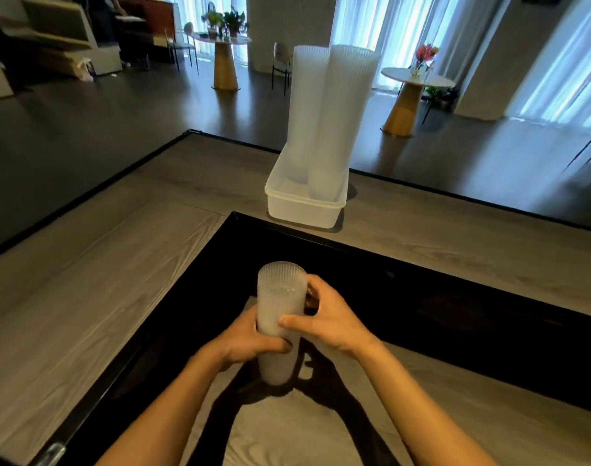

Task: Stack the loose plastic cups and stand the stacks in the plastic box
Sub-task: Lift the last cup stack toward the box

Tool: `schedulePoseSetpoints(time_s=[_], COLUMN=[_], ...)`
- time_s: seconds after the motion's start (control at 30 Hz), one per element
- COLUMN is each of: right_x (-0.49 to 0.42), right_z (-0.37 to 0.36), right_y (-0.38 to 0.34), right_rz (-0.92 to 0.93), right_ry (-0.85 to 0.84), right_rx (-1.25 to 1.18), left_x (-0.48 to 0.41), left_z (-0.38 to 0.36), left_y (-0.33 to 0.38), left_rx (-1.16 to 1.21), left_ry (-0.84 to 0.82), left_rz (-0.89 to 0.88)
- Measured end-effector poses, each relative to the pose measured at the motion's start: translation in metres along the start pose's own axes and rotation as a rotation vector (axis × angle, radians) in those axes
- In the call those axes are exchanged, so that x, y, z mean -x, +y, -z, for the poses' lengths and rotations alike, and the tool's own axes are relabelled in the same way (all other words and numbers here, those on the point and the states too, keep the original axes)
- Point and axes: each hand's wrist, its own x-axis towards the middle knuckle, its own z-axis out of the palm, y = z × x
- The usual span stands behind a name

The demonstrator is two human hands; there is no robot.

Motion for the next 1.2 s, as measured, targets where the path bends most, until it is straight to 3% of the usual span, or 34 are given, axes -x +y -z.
schedulePoseSetpoints(time_s=[0.2, 0.37, 0.63, 0.8, 1.2], right_x=[-0.003, -0.017, -0.055, -0.080, -0.125], right_z=[0.045, 0.076, 0.110, 0.125, 0.124], right_y=[-0.089, -0.154, -0.214, -0.218, -0.181], right_rz=[0.139, 0.271, 0.336, 0.366, 0.314], right_ry=[0.097, 0.183, 0.320, 0.396, 0.534], right_rx=[0.081, 0.105, 0.071, 0.050, 0.171], left_x=[0.001, 0.008, -0.013, -0.047, -0.108], left_z=[0.056, 0.093, 0.129, 0.139, 0.148], left_y=[0.108, 0.190, 0.281, 0.296, 0.273], left_rx=[-0.008, -0.090, -0.137, -0.155, -0.160], left_ry=[-0.157, -0.109, 0.014, 0.065, 0.149], left_rz=[-0.092, -0.244, -0.468, -0.564, -0.500])
